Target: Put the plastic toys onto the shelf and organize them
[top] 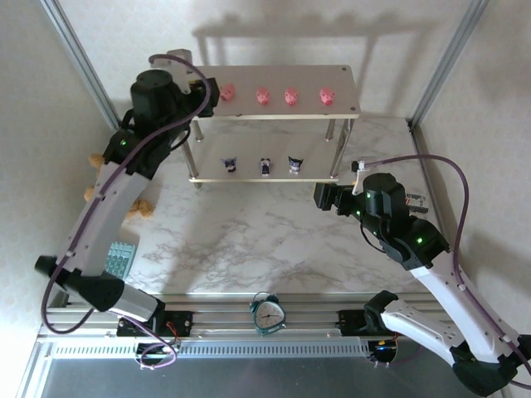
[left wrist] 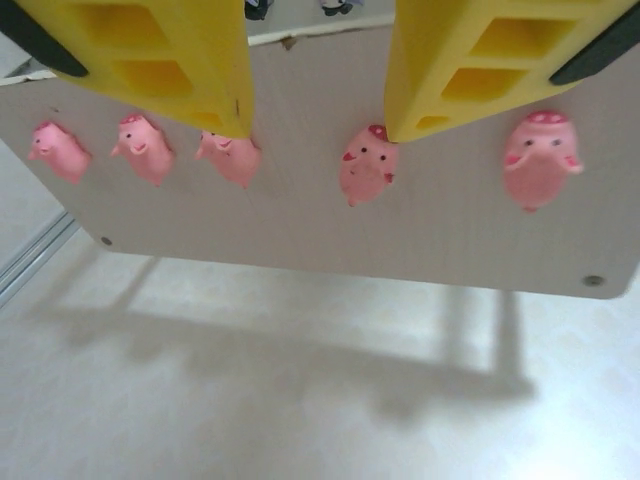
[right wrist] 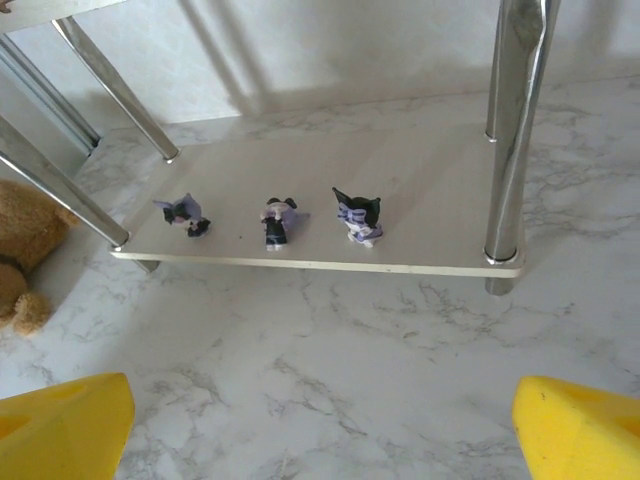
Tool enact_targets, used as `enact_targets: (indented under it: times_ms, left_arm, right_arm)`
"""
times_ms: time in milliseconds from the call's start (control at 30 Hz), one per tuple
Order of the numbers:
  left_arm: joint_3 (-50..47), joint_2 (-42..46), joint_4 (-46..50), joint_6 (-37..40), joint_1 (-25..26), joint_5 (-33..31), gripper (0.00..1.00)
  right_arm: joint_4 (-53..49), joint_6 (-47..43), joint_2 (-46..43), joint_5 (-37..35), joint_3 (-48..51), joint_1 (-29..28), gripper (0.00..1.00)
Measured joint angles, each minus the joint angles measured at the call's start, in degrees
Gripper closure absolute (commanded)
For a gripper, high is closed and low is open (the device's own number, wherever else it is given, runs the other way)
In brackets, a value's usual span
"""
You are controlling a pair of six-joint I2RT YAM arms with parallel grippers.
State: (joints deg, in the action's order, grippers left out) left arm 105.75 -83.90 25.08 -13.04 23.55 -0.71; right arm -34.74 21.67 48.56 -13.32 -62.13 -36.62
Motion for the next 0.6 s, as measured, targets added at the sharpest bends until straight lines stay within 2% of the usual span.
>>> enact_targets:
  times_ms: [33,200,367,433,600]
  left_arm:
    - [-3.85,2.67,-3.48,0.31,0.00,-1.31,0.60]
    - [-24.26,16.98,-5.18,1.25,0.00,-8.41,0.57]
    - [-44.61,29.31,-10.34,1.55,-0.02,-14.56,0.44]
    - [-51.87,34.45,-12.02,1.51,-0.22,-16.92,0.41]
    - [-63.65,41.83,-15.80,1.38,-1.57,-20.00,0.38]
  right_arm:
    - [-0.70,-0.11,-0.26,-0.83,-0.13,0.00,0.03]
    - [-6.27,-0.70,-2.84,-6.88,-0.90,0.02,0.01]
    - [-13.49,-0.17,-6.54,-13.94,-1.03,0.15,0.01]
    - [-15.37,0.44,-8.04,-15.93,-0.28,0.26,0.01]
    - [-18.36,2.14,-10.97,-19.87,4.72,1.11,0.01]
